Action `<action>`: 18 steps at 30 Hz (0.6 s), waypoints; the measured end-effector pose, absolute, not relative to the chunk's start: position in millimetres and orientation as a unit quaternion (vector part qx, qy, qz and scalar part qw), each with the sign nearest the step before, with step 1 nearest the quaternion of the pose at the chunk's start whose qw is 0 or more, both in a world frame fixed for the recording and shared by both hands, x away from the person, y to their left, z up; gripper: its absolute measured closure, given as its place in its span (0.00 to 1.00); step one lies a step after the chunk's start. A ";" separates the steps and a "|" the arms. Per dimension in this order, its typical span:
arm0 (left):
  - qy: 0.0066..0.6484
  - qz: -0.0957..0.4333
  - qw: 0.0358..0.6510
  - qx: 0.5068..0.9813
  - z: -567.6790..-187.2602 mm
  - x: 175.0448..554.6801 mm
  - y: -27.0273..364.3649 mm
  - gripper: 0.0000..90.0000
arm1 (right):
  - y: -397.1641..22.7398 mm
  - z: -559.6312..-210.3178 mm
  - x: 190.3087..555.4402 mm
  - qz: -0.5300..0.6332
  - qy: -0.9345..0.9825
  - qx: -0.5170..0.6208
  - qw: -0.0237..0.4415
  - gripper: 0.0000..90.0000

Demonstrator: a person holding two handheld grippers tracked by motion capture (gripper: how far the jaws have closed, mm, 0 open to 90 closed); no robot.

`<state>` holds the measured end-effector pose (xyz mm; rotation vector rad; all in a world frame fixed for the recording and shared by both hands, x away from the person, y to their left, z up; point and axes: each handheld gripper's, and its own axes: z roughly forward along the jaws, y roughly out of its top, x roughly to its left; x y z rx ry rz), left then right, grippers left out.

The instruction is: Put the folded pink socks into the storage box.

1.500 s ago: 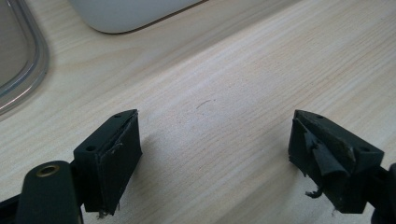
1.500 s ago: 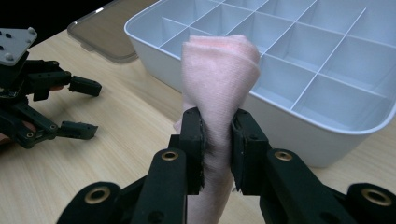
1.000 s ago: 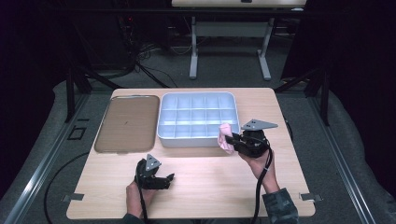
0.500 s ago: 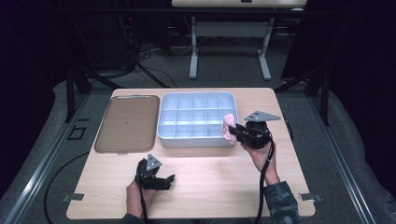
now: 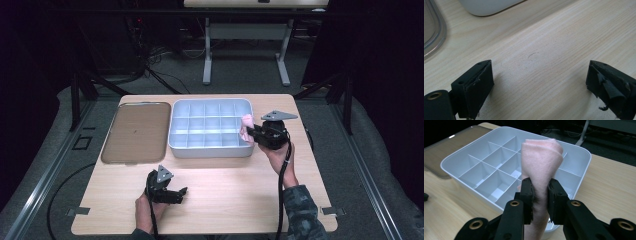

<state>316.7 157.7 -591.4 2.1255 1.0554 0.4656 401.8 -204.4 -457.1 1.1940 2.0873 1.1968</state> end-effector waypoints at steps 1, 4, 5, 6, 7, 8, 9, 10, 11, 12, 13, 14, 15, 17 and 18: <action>0.408 0.180 0.354 0.822 -591.4 316.7 157.7 0.08 | -203.8 -458.3 404.4 0.430 0.759 0.434 0.225 0.85; 0.409 0.180 0.354 0.822 -591.5 316.6 157.6 0.08 | -202.0 -461.9 410.2 0.427 0.758 0.436 0.228 0.85; 0.407 0.181 0.353 0.823 -591.4 316.7 157.8 0.08 | -201.2 -463.0 412.1 0.424 0.761 0.436 0.226 0.85; 0.408 0.180 0.354 0.822 -591.4 316.7 157.7 0.08 | -200.6 -463.9 413.8 0.419 0.764 0.435 0.226 0.85; 0.407 0.181 0.353 0.823 -591.4 316.7 157.8 0.08 | -199.2 -466.4 416.0 0.421 0.762 0.437 0.228 0.85; 0.408 0.180 0.353 0.823 -591.4 316.7 157.8 0.08 | -199.0 -467.3 417.4 0.418 0.764 0.437 0.225 0.85; 0.408 0.180 0.353 0.823 -591.4 316.8 157.8 0.08 | -198.8 -468.2 418.9 0.413 0.767 0.438 0.224 0.84; 0.408 0.180 0.353 0.822 -591.4 316.8 157.8 0.08 | -198.4 -469.7 420.5 0.410 0.768 0.438 0.224 0.84; 0.407 0.180 0.353 0.823 -591.4 316.8 157.8 0.08 | -198.2 -471.2 422.2 0.407 0.769 0.439 0.224 0.84; 0.408 0.180 0.353 0.822 -591.4 316.8 157.8 0.08 | -197.7 -473.2 424.2 0.407 0.768 0.440 0.223 0.84; 0.407 0.180 0.353 0.823 -591.3 316.8 157.9 0.08 | -197.5 -474.3 425.5 0.407 0.769 0.441 0.222 0.84; 0.408 0.180 0.353 0.822 -591.4 316.8 157.8 0.08 | -196.9 -475.9 427.1 0.405 0.768 0.443 0.223 0.84; 0.408 0.180 0.353 0.822 -591.4 316.8 157.8 0.08 | -196.2 -477.6 428.9 0.401 0.770 0.444 0.223 0.84; 0.407 0.180 0.353 0.823 -591.4 316.8 157.9 0.08 | -195.2 -480.9 431.9 0.395 0.771 0.447 0.222 0.84; 0.407 0.180 0.353 0.823 -591.3 316.8 157.9 0.08 | -194.7 -482.7 433.3 0.392 0.772 0.448 0.222 0.84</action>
